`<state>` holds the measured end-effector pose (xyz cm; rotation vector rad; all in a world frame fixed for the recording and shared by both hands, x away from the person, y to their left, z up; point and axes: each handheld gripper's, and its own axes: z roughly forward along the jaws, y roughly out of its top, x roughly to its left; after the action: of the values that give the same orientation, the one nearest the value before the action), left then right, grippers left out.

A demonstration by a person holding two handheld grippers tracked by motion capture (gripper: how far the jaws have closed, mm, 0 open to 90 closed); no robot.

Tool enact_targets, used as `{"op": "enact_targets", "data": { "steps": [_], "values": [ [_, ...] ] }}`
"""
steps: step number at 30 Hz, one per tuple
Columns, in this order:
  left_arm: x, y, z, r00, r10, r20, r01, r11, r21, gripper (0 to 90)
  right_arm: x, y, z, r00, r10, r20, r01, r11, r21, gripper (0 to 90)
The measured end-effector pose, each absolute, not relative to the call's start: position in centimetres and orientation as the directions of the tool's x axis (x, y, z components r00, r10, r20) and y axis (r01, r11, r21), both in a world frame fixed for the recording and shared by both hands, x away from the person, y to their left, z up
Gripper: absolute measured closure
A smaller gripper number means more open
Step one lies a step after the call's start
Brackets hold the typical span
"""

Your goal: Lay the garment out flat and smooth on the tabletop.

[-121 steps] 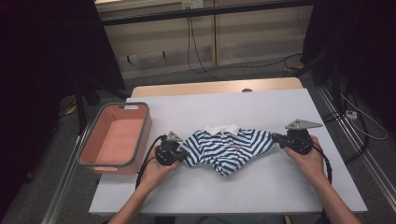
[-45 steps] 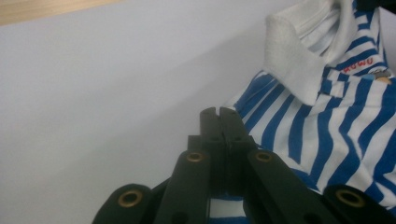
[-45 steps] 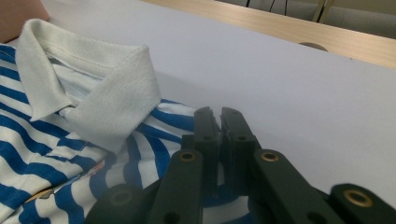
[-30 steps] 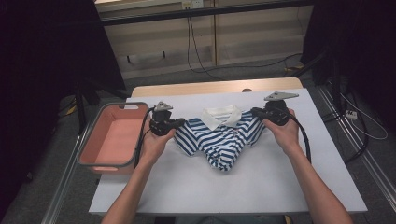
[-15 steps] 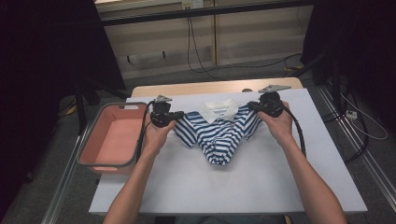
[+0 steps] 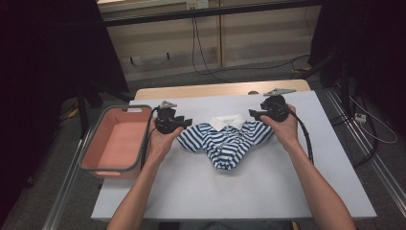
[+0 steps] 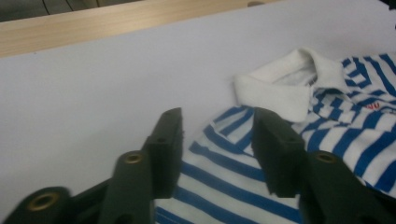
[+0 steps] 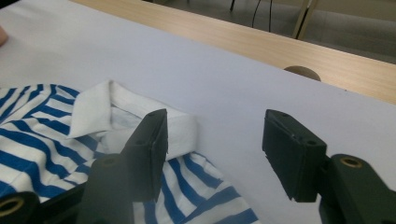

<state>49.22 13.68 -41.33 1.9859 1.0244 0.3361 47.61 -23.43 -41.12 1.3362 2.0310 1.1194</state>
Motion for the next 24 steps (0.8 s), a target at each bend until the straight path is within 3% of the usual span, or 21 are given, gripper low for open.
{"op": "enact_targets", "data": {
  "steps": [11, 19, 24],
  "values": [
    [45.2, 13.9, -41.7, 0.673, 0.738, -0.045, 0.476, -0.386, 0.790, 21.5, 43.3, -24.8, -41.3, -0.447, 0.894, 0.039, 0.515, 0.221, 0.829, 29.7],
    [42.8, 13.4, -42.6, 0.708, 0.706, 0.020, 0.432, -0.455, 0.779, 18.6, 39.8, -25.3, -43.0, -0.479, 0.877, 0.037, 0.528, 0.254, 0.810, 31.1],
    [41.5, 13.2, -42.9, 0.725, 0.688, 0.003, 0.420, -0.446, 0.790, 18.3, 38.7, -25.0, -43.9, -0.499, 0.866, 0.025, 0.529, 0.282, 0.800, 34.9]
  ]
}}
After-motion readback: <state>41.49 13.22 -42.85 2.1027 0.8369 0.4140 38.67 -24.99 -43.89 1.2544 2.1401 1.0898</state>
